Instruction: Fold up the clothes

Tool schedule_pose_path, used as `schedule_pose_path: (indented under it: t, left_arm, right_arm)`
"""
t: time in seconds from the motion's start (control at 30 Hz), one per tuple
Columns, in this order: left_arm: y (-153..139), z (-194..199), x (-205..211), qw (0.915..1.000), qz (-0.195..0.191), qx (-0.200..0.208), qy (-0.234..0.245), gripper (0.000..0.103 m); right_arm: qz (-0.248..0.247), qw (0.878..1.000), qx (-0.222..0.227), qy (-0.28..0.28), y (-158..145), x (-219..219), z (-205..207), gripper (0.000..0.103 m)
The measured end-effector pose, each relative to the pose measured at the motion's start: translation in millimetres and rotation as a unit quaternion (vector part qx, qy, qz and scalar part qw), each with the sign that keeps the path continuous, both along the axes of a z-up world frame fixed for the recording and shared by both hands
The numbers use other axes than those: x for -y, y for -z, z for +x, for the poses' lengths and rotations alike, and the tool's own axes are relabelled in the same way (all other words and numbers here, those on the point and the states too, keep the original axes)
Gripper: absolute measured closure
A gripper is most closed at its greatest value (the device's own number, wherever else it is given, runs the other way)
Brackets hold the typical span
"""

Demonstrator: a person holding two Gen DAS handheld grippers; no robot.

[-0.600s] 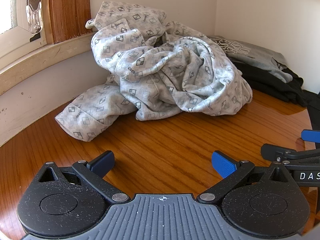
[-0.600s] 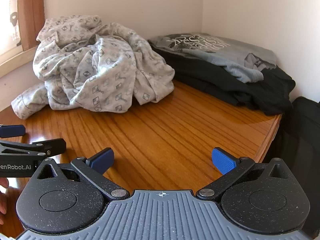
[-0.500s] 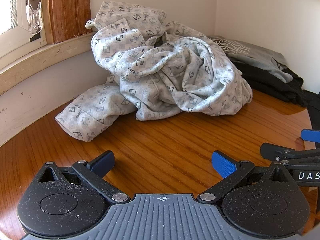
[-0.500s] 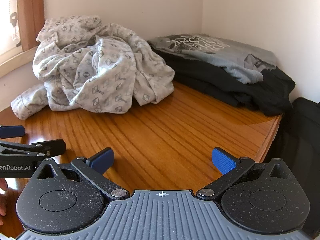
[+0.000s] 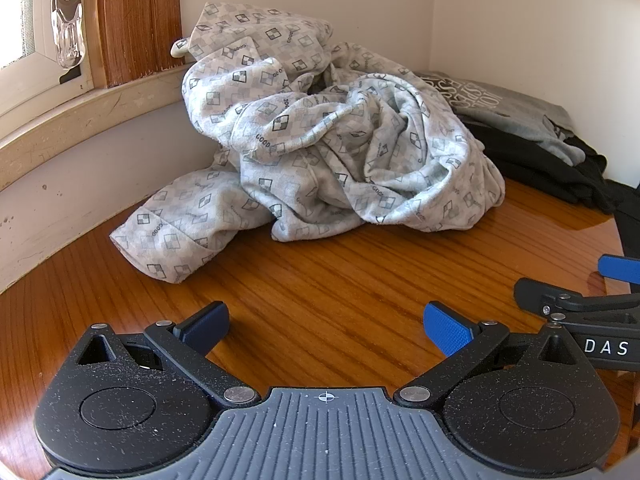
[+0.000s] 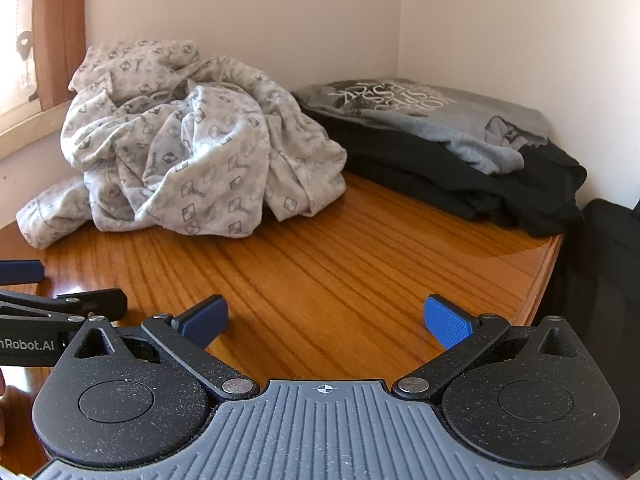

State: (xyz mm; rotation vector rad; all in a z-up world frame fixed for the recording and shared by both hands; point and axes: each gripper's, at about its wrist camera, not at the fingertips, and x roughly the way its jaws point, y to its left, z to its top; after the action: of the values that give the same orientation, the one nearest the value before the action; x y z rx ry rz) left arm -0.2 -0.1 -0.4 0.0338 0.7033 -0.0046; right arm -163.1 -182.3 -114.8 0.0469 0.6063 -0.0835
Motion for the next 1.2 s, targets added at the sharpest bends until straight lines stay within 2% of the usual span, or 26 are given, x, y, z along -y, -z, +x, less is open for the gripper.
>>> schedule_pose_path:
  t: [1.2]
  left_arm:
    - [0.1,-0.1,-0.6,1.0,-0.001,0.0,0.003,0.0]
  right_arm:
    - [0.001,1.0,-0.009,-0.003,-2.7,1.6,1.3,0.0]
